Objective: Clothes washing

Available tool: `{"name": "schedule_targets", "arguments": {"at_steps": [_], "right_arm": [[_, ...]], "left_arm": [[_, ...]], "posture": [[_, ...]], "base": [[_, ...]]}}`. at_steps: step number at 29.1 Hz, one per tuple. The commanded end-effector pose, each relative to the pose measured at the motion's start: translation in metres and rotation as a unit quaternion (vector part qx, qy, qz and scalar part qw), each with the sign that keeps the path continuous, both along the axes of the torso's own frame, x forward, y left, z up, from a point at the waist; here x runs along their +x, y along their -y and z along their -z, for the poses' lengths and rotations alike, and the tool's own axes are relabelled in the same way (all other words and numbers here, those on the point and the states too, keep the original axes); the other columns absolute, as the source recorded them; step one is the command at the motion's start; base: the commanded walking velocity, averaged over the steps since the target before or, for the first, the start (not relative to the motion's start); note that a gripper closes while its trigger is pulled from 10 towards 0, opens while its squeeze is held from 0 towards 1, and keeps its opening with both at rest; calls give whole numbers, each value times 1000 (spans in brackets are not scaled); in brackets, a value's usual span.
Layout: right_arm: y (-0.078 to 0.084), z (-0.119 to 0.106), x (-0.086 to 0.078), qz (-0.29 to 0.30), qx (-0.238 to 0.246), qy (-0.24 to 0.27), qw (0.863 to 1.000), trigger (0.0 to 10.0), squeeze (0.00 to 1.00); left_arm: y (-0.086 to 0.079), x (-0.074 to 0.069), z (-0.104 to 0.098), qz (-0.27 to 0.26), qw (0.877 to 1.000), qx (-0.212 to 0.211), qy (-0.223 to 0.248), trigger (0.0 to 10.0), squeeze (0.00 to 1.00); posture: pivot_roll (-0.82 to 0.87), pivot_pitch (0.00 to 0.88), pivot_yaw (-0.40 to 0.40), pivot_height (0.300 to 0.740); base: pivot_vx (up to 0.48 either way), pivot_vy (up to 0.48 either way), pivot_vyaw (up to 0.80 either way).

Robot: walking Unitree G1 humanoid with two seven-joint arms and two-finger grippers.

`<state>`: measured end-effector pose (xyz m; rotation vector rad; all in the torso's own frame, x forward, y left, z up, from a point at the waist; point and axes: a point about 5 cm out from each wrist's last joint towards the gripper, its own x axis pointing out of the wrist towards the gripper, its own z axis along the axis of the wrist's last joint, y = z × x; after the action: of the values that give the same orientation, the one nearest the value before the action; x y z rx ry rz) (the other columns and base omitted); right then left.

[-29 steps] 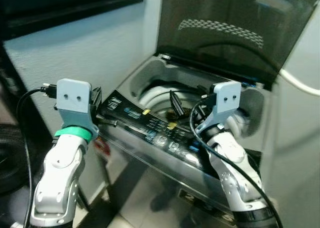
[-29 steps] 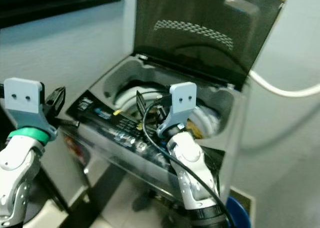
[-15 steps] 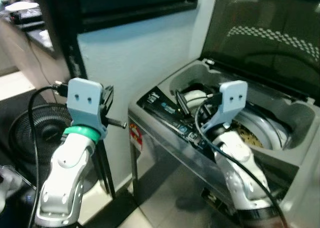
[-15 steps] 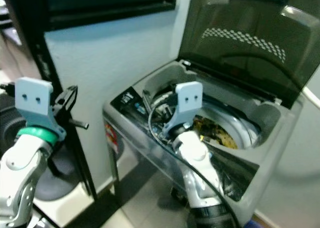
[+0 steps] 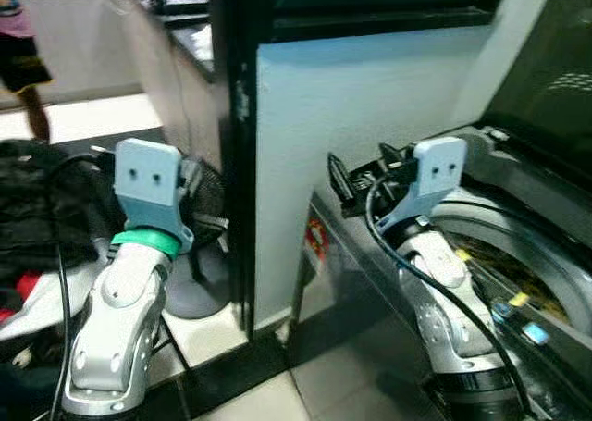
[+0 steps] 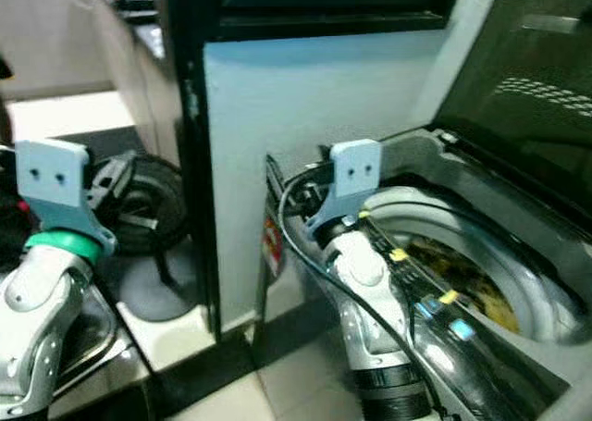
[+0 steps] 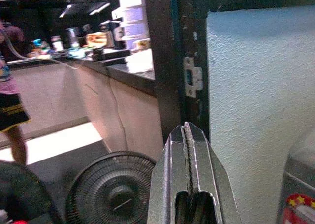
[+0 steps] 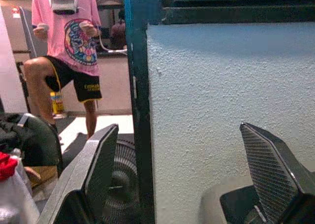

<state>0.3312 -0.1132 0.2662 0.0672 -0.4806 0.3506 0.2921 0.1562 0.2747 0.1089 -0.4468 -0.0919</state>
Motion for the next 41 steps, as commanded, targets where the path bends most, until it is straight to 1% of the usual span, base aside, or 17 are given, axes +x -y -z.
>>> {"name": "schedule_targets", "arguments": {"at_steps": [1, 13, 17, 26, 28, 29, 30, 31, 32, 33, 34, 35, 36, 38, 39, 40, 41], "right_arm": [[-1, 1, 0, -3, 2, -1, 1000, 10000, 0], [0, 1, 1, -3, 10, 0, 1000, 10000, 0], [3, 3, 0, -5, 36, -8, 999, 10000, 0], [1, 6, -1, -14, 39, -15, 999, 10000, 0], [-2, 13, 1, -24, 33, -44, 998, 10000, 0], [-2, 13, 1, -24, 33, -44, 998, 10000, 0], [-3, 20, 2, -26, 21, -68, 997, 10000, 0], [-3, 20, 2, -26, 21, -68, 997, 10000, 0], [-6, 28, 3, -34, 13, -92, 995, 10000, 0], [-6, 28, 3, -34, 13, -92, 995, 10000, 0], [-7, 41, 4, -37, -3, -125, 991, 10000, 0], [-7, 41, 4, -37, -3, -125, 991, 10000, 0], [-6, 57, 3, -38, -25, -159, 986, 10000, 0], [-6, 57, 3, -38, -25, -159, 986, 10000, 0], [-1, 73, 2, -33, -37, -182, 982, 10000, 0], [-1, 73, 2, -33, -37, -182, 982, 10000, 0], [5, 93, 0, -21, -48, -212, 976, 10000, 0]], "left_arm": [[1, -1, 1, 7, 1000, -2, -2, 10000, 0], [0, -1, 1, 10, 1000, -3, -4, 10000, 0], [1, -1, 1, 16, 1000, -7, -2, 10000, 0], [2, -1, 0, 19, 1000, -9, -2, 10000, 0], [0, 0, 12, 16, 999, -37, -35, 10000, 0], [0, 0, 12, 16, 999, -37, -35, 10000, 0], [-2, 1, 23, 11, 997, -46, -63, 10000, 0], [-2, 1, 23, 11, 997, -46, -63, 10000, 0], [-6, 1, 36, 0, 994, -54, -91, 10000, 0], [-6, 1, 36, 0, 994, -54, -91, 10000, 0], [-10, 2, 50, -14, 992, -49, -119, 10000, 0], [-10, 2, 50, -14, 992, -49, -119, 10000, 0], [-13, 1, 61, -16, 989, -39, -140, 10000, 0], [-13, 1, 61, -16, 989, -39, -140, 10000, 0], [-15, 0, 73, -19, 986, -35, -163, 10000, 0], [-15, 0, 73, -19, 986, -35, -163, 10000, 0], [-17, -3, 89, -22, 980, -36, -193, 10000, 0]], "posture": [[4, 35, -19, 740], [4, 37, -13, 740], [4, 35, -8, 740], [5, 34, -6, 740], [4, 35, -7, 740], [4, 35, -7, 740], [4, 36, -7, 740], [4, 36, -7, 740], [4, 35, -7, 740], [4, 35, -7, 740], [4, 33, -6, 740], [4, 33, -6, 740], [3, 32, -8, 740], [3, 32, -8, 740], [11, 33, -14, 740], [11, 33, -14, 740], [11, 33, -13, 740]], "base": [[0, 0, 800], [0, 0, 800], [0, 460, 0], [0, 427, 0], [0, 0, 0], [0, 0, 0], [0, 0, 0], [0, 0, 0], [0, 0, 0], [0, 0, 0], [0, 0, 0], [0, 0, 0], [0, 0, 0], [0, 0, 0], [0, 0, 0], [0, 0, 0], [0, 0, 0]]}}
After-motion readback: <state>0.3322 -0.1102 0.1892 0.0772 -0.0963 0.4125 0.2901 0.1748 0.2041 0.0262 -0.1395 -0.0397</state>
